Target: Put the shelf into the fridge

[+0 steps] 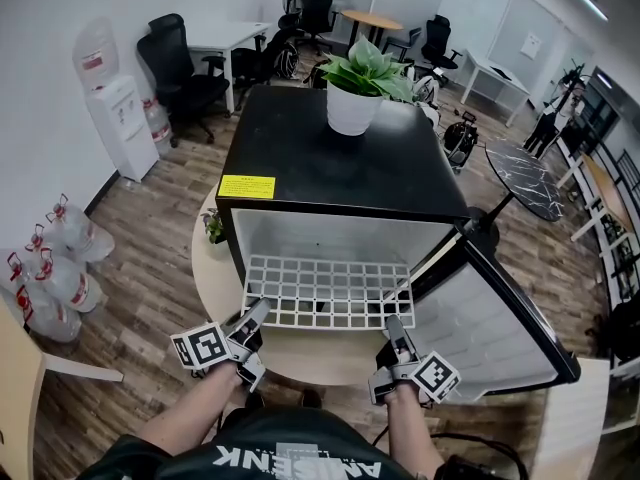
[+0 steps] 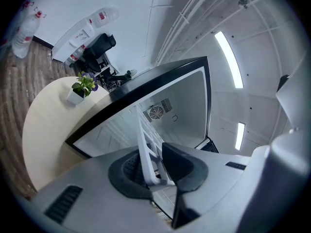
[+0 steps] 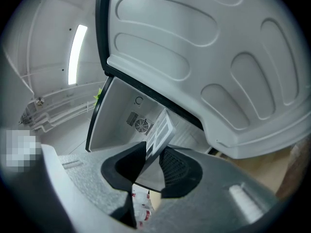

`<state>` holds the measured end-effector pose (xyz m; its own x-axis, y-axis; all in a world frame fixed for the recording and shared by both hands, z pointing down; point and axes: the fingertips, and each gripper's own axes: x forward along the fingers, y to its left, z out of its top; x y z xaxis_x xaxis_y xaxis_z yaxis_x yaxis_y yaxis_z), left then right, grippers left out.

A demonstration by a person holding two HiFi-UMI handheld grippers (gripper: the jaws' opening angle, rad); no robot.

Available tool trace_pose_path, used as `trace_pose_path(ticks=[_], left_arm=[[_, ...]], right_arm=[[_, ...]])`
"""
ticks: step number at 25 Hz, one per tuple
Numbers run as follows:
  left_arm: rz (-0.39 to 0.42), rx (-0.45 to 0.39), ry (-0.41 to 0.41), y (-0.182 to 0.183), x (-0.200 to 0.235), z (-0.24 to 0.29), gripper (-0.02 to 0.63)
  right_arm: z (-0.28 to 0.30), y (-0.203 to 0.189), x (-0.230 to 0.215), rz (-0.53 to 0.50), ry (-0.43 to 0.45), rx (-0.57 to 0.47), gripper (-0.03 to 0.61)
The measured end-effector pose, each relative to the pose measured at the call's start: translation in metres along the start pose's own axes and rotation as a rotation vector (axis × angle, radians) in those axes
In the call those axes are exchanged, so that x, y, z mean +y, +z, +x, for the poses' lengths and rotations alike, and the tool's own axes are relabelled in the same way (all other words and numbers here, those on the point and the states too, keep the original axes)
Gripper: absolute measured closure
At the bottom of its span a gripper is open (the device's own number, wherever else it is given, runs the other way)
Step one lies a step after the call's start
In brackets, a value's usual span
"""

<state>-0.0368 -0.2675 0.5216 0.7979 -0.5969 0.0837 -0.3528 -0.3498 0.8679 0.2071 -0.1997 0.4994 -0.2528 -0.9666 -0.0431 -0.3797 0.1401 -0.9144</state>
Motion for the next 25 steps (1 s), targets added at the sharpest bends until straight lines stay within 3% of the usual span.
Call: trace_pose_path(ticks=[8,10,12,13,23,25], left_arm=[[0.006,-0.015,0.016,0.003,0.001,0.005,0.541],[0.006,-0.019,0.018,0.003,0.002,0.007,0.541],[0.015,-0.022,0.015,0.005,0.003,0.009,0.541],[0.018,-0.024,0.014,0.005,0.004,0.011,0.541],[0.016,-0.048,0.036,0.017,0.011,0.024,0.542],[0.021,-0.048,0.031,0.017,0.011,0.024,0.541]], right_arm=[[0.013,0.006,-0.003,-0.019,0.022,0.0,0.486],[0.008,0.009,-0.017,-0.077,-0.06,0.015,0.485],[-0.001,0.019,-0.038,-0.229,-0.209,0.046,0.482],[-0.001,0.023,-0.043,-0.277,-0.243,0.057,0.479],[0.013,0.013,-0.04,-0.178,-0.163,0.051,0.472],[0.011,0.012,-0.039,-0.209,-0.178,0.058,0.462]])
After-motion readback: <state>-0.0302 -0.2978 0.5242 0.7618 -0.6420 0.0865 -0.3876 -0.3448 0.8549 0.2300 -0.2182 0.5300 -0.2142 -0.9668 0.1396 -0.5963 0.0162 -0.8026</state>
